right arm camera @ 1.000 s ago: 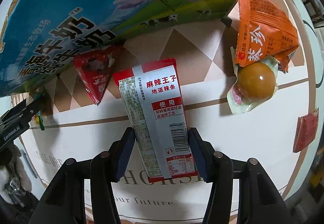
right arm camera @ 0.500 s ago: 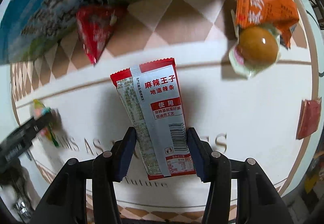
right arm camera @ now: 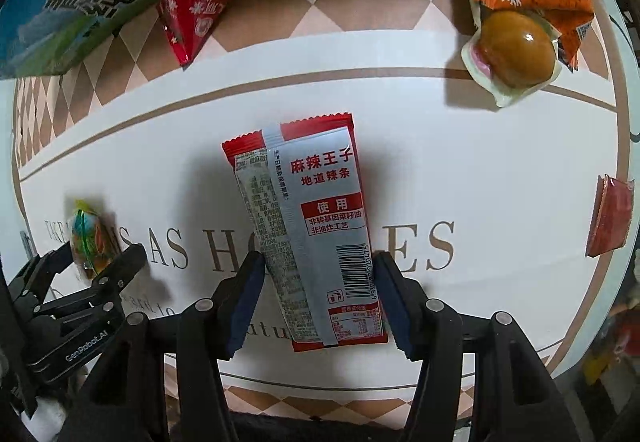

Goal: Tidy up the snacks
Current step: 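Lift the gumball bag and spicy strip packet up off the table, then carry both packets over the box, lower them in and open both grippers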

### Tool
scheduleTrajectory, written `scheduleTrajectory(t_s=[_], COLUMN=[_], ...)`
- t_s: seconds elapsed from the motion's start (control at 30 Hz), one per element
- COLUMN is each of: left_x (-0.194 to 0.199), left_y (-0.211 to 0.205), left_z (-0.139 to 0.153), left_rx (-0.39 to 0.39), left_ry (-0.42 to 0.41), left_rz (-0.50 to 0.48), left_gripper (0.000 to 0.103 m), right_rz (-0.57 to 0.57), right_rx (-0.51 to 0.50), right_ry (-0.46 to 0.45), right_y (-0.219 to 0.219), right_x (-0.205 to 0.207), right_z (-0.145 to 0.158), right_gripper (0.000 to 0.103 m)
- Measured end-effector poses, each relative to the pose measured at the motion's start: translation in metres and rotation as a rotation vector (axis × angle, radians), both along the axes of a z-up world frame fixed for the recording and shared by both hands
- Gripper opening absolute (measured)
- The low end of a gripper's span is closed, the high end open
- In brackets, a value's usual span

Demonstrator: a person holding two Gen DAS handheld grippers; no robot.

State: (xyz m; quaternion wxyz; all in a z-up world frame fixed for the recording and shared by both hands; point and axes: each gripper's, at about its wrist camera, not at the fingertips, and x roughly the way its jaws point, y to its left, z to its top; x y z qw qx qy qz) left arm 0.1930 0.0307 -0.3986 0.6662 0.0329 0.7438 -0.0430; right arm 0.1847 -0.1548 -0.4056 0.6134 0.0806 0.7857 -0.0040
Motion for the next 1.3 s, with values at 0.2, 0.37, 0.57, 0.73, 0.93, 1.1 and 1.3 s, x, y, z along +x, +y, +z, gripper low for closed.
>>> scheduleTrajectory(t_s=[0.2,0.37,0.57,0.73,0.93,1.1,1.3], left_x=[0.002,0.015,0.022,0.016,0.002,-0.004,0.003], left_y=[0.033,0.059,0.059,0.041,0.016,0.007,0.003], left_z=[0.01,0.0,-0.002,0.008,0.021,0.042,0.079], left_rx=[-0.073,-0.118,-0.106,-0.063,-0.056,-0.079,-0.135], left_ry=[-0.001,0.024,-0.005,-0.038,-0.05,-0.071,-0.122], left_rz=[0.099,0.175,0.191,0.149,0.116,0.099,0.094], left_gripper=[0.088,0.088,0.081,0.07,0.067,0.066,0.066], right_rz=[-0.005,-0.01,0.015,0.027,0.015,-0.001,-0.034], right_rx=[-0.006,-0.007,-0.032,-0.024,-0.002,0.025,0.076], right_ry=[0.004,0.008,-0.022,-0.058,-0.078,-0.088,-0.137], right_y=[0.011,0.008,0.02,0.018,0.014,0.012,0.0], right_x=[0.007,0.012,0.005,-0.004,-0.009,-0.012,-0.005], right_z=[-0.002,-0.003,-0.001,0.003,0.013,0.022,0.056], right_gripper=[0.061,0.063,0.058,0.051,0.045,0.043,0.042])
